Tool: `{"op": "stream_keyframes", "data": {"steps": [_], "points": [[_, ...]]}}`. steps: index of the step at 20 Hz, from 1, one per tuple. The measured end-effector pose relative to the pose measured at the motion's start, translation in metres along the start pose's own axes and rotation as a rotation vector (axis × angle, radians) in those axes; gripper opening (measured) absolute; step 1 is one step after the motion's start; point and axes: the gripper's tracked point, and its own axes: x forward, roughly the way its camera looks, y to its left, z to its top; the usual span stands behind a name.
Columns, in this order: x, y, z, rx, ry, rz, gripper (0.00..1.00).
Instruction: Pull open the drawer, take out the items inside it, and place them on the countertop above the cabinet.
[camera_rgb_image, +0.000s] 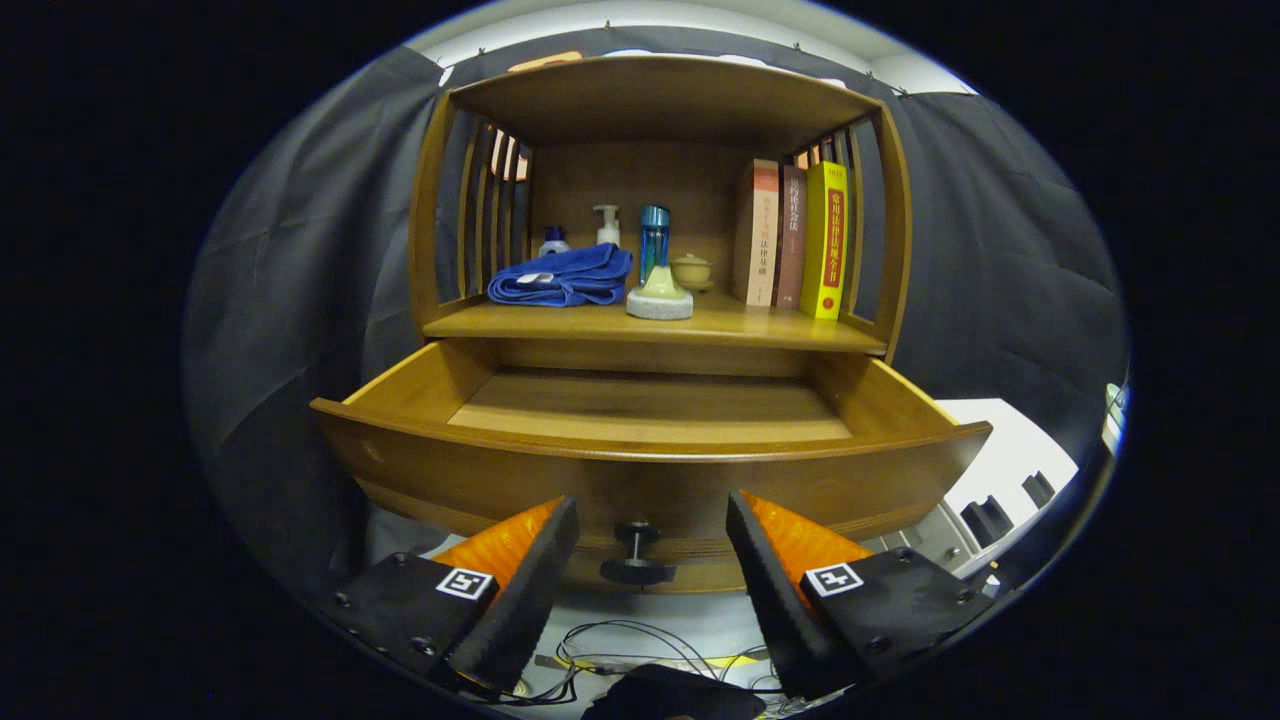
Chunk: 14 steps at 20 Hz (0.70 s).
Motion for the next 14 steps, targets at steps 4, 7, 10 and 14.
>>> {"op": "stream_keyframes", "data": {"steps": [4,7,10,14], "points": [[0.012,0.000,-0.007,0.032,0.005,-0.025,0.98],[0.016,0.000,-0.007,0.061,-0.005,-0.031,0.98],[0.023,-0.001,-0.006,0.063,-0.001,-0.032,0.98],[0.040,-0.001,0.000,0.064,-0.003,-0.033,0.98]]}}
